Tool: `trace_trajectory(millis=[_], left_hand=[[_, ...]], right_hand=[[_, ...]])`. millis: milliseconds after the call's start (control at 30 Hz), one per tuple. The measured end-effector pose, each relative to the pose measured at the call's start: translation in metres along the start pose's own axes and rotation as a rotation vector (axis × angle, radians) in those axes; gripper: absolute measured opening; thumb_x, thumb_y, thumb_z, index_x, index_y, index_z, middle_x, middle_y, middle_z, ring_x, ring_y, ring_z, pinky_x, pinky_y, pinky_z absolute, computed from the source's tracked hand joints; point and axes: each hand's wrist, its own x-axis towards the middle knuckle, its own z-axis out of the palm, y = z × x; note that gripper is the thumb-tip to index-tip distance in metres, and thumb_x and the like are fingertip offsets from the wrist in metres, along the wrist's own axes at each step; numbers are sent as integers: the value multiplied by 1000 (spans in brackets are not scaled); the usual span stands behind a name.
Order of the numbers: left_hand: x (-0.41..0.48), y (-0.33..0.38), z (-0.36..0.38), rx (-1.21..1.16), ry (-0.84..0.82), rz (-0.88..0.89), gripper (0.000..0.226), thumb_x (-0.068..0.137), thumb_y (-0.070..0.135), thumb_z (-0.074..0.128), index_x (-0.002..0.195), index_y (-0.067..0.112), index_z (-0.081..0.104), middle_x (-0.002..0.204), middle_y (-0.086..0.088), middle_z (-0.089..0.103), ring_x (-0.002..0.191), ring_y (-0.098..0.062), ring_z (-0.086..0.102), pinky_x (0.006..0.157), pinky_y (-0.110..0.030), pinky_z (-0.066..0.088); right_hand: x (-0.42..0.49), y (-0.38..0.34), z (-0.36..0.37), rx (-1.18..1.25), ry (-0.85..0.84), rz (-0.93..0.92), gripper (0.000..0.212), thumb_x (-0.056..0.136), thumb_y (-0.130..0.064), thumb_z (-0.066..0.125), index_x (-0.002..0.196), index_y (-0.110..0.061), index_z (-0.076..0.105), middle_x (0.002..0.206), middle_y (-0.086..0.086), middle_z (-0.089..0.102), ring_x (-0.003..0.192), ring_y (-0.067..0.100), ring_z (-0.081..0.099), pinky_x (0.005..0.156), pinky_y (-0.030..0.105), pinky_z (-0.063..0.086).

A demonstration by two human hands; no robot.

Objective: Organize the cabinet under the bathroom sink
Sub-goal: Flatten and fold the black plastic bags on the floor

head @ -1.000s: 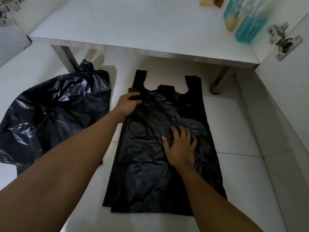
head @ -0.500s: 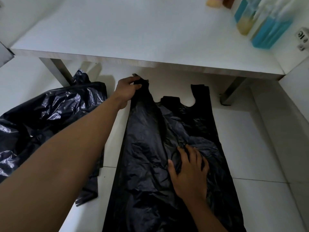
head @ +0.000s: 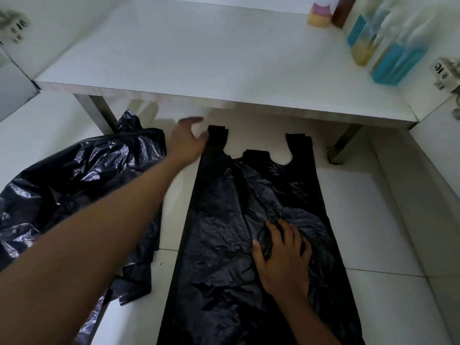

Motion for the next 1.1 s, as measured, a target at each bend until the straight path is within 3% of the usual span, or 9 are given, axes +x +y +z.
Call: trace_trajectory(millis=[133,233,333,533,600,733,833,1000,1100], left_hand=[[-135,-7,21,402,-150,298,41,85,49,66,116,23,65,114,-4,60,108,-27,53,90,-42,43],[-227,-20,30,600,-204,420,55,80,74,53,103,26,66,102,0,57,97,-26,51,80,-42,39],[-277,-38,28,656,-222,470,70,77,84,46,111,25,66,106,-3,58,97,-27,52,78,-44,43],[-294,-46,21,657,-221,462,85,78,84,45,134,22,60,125,-3,60,109,-26,56,87,-45,51],[-293,-46,20,658,-222,437,85,78,81,47,137,20,58,129,-3,60,114,-25,56,91,-45,52],[-290,-50,19,658,-231,438,82,81,80,45,134,20,59,133,-3,59,119,-26,56,95,-45,51],[-290,-50,17,662,-256,431,82,83,79,42,136,19,57,136,-4,56,123,-28,53,100,-47,46],[-306,-47,19,685,-274,482,78,90,71,41,145,17,47,148,-6,46,141,-32,38,116,-60,23],[-318,-52,22,699,-351,431,81,91,73,33,149,18,43,154,-6,42,146,-32,32,117,-63,20]], right_hand=[[-1,-2,0,23,22,-12,56,94,-62,39,139,-30,47,148,0,40,139,22,29,114,50,17],[-2,-3,-5,11,22,-26,56,95,-62,36,140,-30,44,149,1,39,139,22,27,114,50,16],[-4,-6,-12,25,-14,-16,57,95,-62,36,142,-31,42,151,1,36,139,21,24,114,48,14],[8,-12,-43,184,-251,75,78,86,-82,21,145,-35,43,155,-2,30,143,24,22,116,52,13],[17,-12,-55,292,-299,111,78,88,-80,25,146,-32,44,155,1,33,143,24,25,118,51,16],[8,-12,-59,294,-46,-29,51,96,-54,47,138,-24,52,138,3,52,130,22,42,109,46,35],[-14,-19,-49,160,-66,-78,41,98,-48,46,129,-25,56,134,0,51,129,21,39,106,49,30],[-40,-12,-25,64,-170,-153,45,99,-49,42,140,-30,48,149,-4,39,141,18,29,115,48,17],[-43,-12,-24,66,-168,-163,49,100,-51,38,143,-29,44,154,-3,35,146,19,23,117,50,12]])
